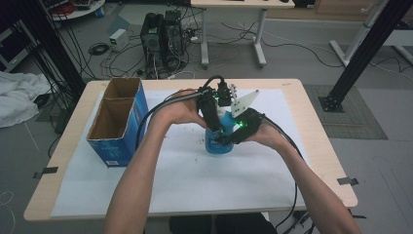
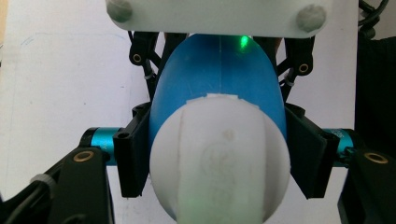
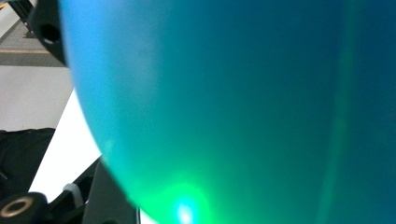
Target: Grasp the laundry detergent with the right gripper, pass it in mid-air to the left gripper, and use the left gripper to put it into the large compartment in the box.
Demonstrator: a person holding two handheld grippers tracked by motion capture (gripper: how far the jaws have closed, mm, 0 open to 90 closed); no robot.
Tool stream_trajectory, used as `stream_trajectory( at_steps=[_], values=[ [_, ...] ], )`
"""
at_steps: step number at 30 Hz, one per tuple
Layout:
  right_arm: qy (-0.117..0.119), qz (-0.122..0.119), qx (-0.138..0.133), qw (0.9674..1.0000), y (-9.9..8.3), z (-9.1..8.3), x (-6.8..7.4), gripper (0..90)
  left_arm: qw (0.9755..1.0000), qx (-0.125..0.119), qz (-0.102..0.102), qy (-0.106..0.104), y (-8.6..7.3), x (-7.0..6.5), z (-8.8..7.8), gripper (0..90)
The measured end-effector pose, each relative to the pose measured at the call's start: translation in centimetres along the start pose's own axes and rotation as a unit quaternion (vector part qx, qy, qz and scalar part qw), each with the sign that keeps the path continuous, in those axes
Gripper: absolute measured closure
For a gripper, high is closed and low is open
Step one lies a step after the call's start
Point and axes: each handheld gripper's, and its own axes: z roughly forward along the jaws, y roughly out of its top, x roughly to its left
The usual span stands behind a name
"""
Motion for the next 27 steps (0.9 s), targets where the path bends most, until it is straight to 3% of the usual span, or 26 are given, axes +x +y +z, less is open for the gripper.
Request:
stream_trajectory(
  at_steps=[5,6,10,27],
  values=[
    [-0.001,0.000,0.000,1.0000,0.02,0.01,0.02,44.0,1.0000,0.008,0.004,0.000,0.05,0.06,-0.11,33.7],
    [0.005,0.001,0.003,1.0000,0.03,-0.06,0.04,44.0,0.9999,0.001,-0.010,0.000,0.01,-0.14,0.00,33.8],
    [0.004,-0.008,0.002,1.0000,0.00,0.00,-0.07,44.0,1.0000,0.003,-0.009,0.001,0.00,-0.11,0.00,35.1],
    [0.008,-0.005,0.002,1.0000,-0.04,0.11,0.03,43.8,1.0000,0.000,-0.004,0.004,-0.12,-0.17,0.00,38.0]
  ],
)
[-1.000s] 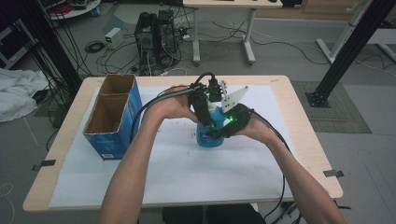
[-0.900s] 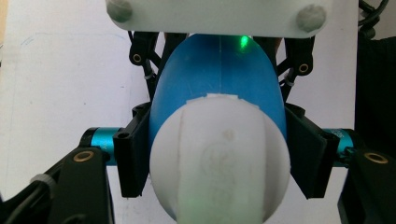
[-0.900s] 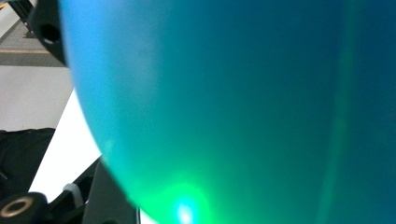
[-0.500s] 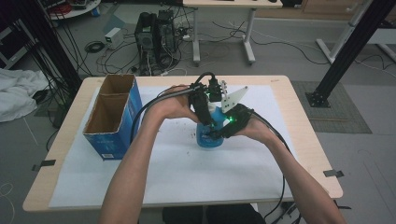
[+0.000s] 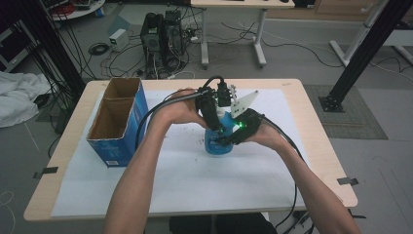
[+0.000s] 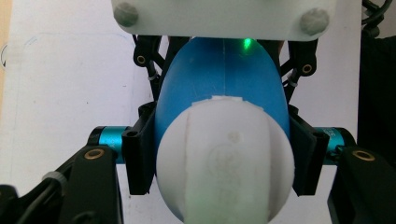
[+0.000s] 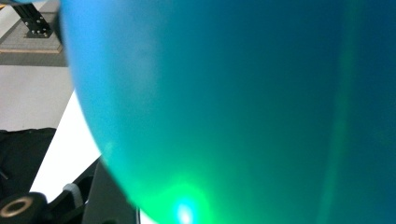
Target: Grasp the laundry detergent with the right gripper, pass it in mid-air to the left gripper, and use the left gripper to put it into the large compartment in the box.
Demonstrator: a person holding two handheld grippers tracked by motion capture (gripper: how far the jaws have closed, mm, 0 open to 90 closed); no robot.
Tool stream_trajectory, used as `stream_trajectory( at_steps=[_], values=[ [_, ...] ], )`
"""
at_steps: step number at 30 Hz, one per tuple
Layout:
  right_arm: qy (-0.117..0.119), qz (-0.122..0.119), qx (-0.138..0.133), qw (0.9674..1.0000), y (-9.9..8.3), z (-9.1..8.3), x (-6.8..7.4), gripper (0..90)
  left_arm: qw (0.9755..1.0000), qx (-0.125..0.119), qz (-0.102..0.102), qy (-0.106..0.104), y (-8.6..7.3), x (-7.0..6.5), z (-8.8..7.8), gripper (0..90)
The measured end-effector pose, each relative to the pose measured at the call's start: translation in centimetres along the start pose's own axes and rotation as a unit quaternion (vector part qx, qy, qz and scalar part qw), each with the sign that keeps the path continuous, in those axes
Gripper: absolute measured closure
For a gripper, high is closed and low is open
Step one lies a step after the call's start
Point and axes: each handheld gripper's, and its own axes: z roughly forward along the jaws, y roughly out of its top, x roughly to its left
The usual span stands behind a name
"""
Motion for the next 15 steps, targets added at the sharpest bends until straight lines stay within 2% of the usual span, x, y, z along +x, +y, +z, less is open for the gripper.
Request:
stream_trajectory(
  at_steps=[10,15],
  values=[
    [0.004,0.003,0.002,1.0000,-0.02,0.32,0.12,43.3,1.0000,0.005,-0.003,-0.002,-0.22,-0.15,0.14,38.2],
    [0.003,-0.002,0.004,1.0000,-0.06,0.39,0.11,43.1,1.0000,0.000,-0.002,-0.003,-0.36,-0.20,0.23,38.2]
  ],
)
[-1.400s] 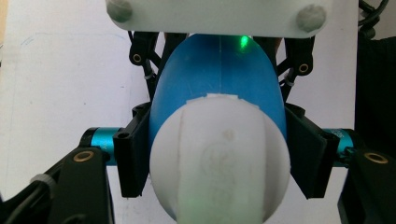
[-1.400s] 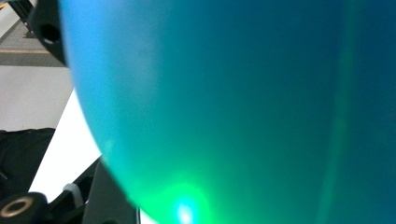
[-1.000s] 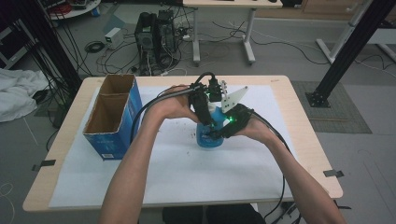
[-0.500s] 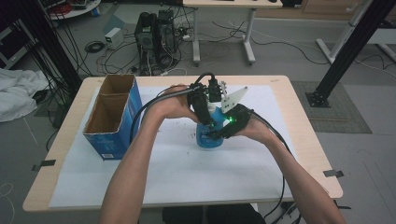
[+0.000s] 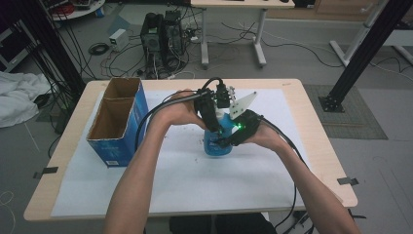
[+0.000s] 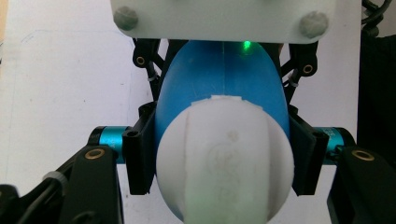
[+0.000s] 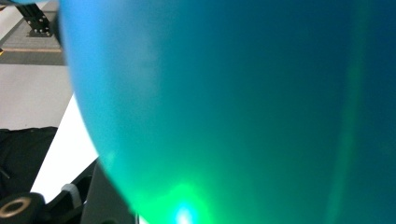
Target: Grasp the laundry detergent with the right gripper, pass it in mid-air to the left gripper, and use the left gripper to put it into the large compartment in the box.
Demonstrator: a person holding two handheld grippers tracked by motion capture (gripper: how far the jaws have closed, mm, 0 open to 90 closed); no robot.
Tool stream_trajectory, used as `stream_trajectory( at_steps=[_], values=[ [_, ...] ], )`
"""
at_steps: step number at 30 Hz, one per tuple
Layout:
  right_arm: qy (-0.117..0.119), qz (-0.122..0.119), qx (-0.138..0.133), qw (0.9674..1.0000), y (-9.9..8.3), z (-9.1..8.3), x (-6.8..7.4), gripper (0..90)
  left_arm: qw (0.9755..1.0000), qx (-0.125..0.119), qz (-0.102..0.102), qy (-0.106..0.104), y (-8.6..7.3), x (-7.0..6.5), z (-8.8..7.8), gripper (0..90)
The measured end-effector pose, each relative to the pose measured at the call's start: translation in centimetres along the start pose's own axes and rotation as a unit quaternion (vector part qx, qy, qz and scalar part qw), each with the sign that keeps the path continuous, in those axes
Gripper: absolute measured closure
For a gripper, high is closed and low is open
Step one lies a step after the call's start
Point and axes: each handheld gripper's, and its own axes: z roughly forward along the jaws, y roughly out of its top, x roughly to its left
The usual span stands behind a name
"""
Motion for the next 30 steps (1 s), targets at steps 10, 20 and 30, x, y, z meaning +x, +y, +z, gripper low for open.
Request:
stream_trajectory(
  at_steps=[10,20,30],
  values=[
    [0.004,0.000,-0.002,1.0000,0.02,0.23,0.06,42.4,1.0000,-0.003,-0.003,0.000,-0.23,-0.03,-0.02,38.2],
    [0.006,-0.002,-0.007,1.0000,0.07,0.27,0.08,39.9,1.0000,-0.004,-0.004,0.001,-0.27,-0.04,-0.06,38.2],
    [0.005,0.008,0.002,1.0000,0.04,0.38,0.17,34.1,1.0000,-0.001,-0.005,0.001,-0.42,-0.19,-0.07,38.1]
  ],
)
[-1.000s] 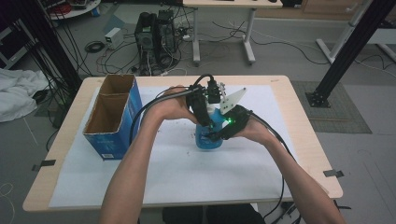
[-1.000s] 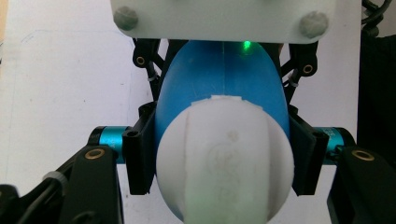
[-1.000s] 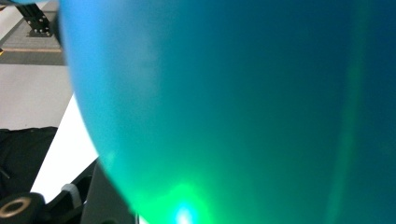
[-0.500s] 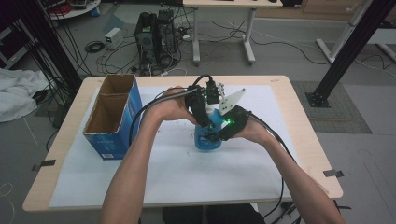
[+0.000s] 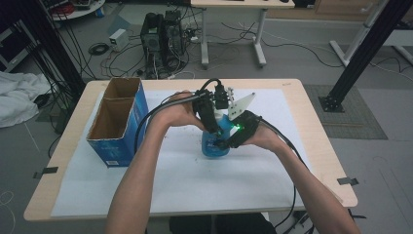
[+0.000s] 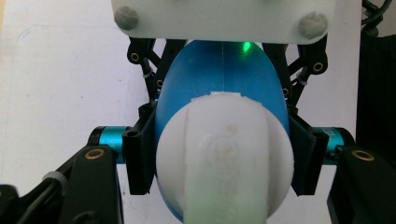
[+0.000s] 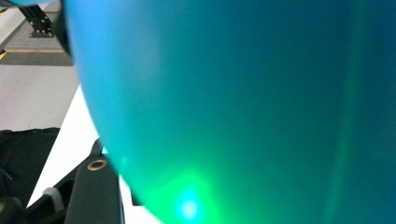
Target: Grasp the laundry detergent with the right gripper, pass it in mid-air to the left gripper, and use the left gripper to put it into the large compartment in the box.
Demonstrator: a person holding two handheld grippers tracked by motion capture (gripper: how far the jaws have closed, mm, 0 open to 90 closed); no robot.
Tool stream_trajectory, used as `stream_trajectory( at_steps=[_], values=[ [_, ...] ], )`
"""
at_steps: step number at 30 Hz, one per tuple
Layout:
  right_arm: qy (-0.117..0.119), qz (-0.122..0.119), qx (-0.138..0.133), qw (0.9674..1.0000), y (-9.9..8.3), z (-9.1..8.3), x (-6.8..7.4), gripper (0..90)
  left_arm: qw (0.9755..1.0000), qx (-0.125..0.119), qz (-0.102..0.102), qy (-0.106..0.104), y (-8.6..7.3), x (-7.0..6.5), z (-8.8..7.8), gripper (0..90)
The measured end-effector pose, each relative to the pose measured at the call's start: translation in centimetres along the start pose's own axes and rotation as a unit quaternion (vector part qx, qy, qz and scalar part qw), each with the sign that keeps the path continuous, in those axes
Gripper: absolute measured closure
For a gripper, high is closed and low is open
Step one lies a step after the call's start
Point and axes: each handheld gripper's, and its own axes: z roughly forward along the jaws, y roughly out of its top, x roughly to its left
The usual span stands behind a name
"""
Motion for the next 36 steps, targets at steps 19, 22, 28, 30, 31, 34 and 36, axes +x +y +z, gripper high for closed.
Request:
stream_trajectory(
  at_steps=[19,22,28,30,31,34,36],
  values=[
    [-0.009,0.008,0.004,0.9999,-0.1,-0.6,0.3,22.9,1.0000,0.001,-0.006,0.003,-0.6,-0.1,-0.5,38.1],
    [-0.006,0.009,0.003,0.9999,-0.1,-0.8,0.4,22.8,1.0000,0.006,-0.004,0.004,-0.6,-0.2,-0.6,38.2],
    [-0.006,0.016,0.007,0.9998,0.0,-0.9,0.6,22.2,1.0000,0.006,-0.001,0.005,-0.8,-0.2,-0.9,38.1],
    [-0.007,0.016,0.009,0.9998,-0.1,-1.0,0.6,22.2,0.9999,0.007,-0.003,0.007,-0.9,-0.2,-1.0,38.1],
    [-0.007,0.017,0.011,0.9998,-0.1,-1.1,0.6,22.1,0.9999,0.004,-0.005,0.008,-1.0,-0.2,-1.1,38.1],
    [-0.015,0.018,0.018,0.9996,-0.2,-1.3,0.7,22.1,0.9999,0.003,-0.007,0.009,-1.1,-0.2,-1.3,38.1],
    [-0.020,0.017,0.025,0.9993,-0.4,-1.6,0.9,22.1,0.9999,0.002,-0.008,0.010,-1.2,-0.3,-1.5,38.1]
  ],
)
